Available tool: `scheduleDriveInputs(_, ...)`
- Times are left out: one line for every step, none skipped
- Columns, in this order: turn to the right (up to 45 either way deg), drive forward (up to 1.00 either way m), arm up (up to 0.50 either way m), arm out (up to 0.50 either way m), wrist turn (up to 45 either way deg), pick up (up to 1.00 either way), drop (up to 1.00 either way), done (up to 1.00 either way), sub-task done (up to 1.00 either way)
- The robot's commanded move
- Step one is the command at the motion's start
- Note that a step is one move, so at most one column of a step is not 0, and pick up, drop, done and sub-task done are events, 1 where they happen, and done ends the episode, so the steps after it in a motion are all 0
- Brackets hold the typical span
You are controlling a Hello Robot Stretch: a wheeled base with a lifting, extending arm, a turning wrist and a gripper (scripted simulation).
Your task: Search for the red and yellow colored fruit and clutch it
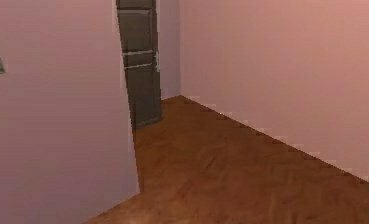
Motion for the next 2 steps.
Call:
scheduleDriveInputs(0.0, 1.00, 0.00, 0.00, 0.0, 0.00, 0.00, 0.00, 0.00)
scheduleDriveInputs(0.0, 0.50, 0.00, 0.00, 0.0, 0.00, 0.00, 0.00, 0.00)
